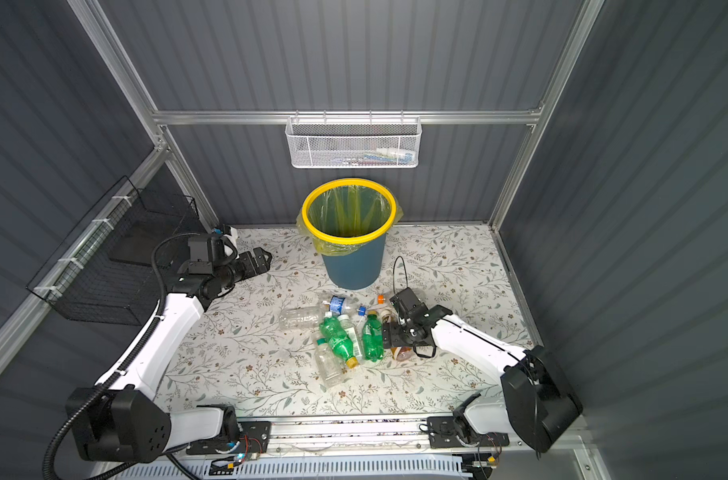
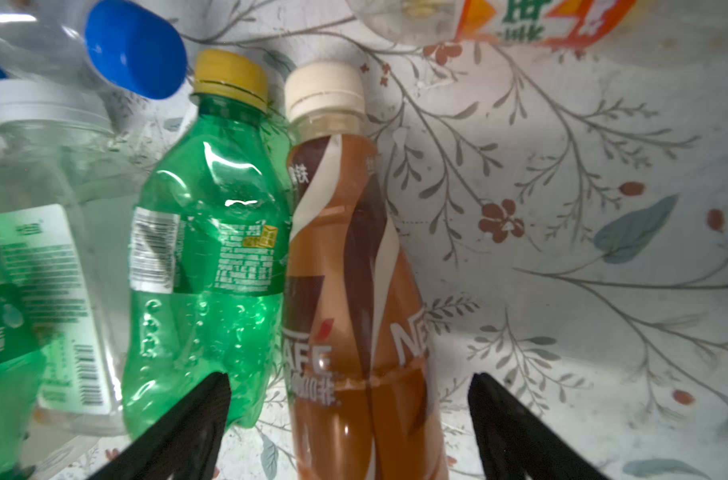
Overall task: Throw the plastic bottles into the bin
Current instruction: 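Grasp the brown coffee bottle with the right gripper and lift it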
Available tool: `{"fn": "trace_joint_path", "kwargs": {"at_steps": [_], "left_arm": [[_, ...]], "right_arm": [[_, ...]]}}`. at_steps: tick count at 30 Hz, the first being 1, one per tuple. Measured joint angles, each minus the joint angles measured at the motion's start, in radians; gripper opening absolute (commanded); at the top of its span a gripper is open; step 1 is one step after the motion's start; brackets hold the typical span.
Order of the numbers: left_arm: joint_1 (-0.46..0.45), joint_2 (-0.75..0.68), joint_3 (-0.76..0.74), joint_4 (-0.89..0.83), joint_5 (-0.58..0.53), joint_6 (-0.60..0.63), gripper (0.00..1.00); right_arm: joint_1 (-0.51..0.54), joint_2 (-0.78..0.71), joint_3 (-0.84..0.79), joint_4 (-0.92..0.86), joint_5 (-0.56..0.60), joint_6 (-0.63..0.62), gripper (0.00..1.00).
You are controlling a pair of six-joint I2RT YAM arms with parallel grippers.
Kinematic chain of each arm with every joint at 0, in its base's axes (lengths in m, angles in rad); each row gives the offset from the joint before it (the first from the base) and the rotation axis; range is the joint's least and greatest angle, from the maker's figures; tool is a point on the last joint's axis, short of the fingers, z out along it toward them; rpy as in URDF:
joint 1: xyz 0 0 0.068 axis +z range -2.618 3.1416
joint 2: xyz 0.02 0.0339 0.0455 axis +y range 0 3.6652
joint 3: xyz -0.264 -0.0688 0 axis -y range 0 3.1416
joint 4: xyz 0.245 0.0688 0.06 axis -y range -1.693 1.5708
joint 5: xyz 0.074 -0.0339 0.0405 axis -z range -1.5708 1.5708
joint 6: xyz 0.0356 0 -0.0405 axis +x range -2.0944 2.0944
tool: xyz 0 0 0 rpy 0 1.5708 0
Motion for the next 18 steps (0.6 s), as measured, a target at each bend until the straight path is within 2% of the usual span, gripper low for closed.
{"fn": "trace_joint_path", "kwargs": {"at_steps": [8,18], "left_arm": [[0.009,0.009,-0.025,0.016,0.031,0.0,0.99],[0.013,0.01,-0.07,0.055,0.048,-0.006,0.99]], "right_arm": [[0.012,0.05,-0.027,0.065,0.054,0.035,0.77],[0.027,0.061,-0.051,0.108,0.082,0.064,0.57]]}}
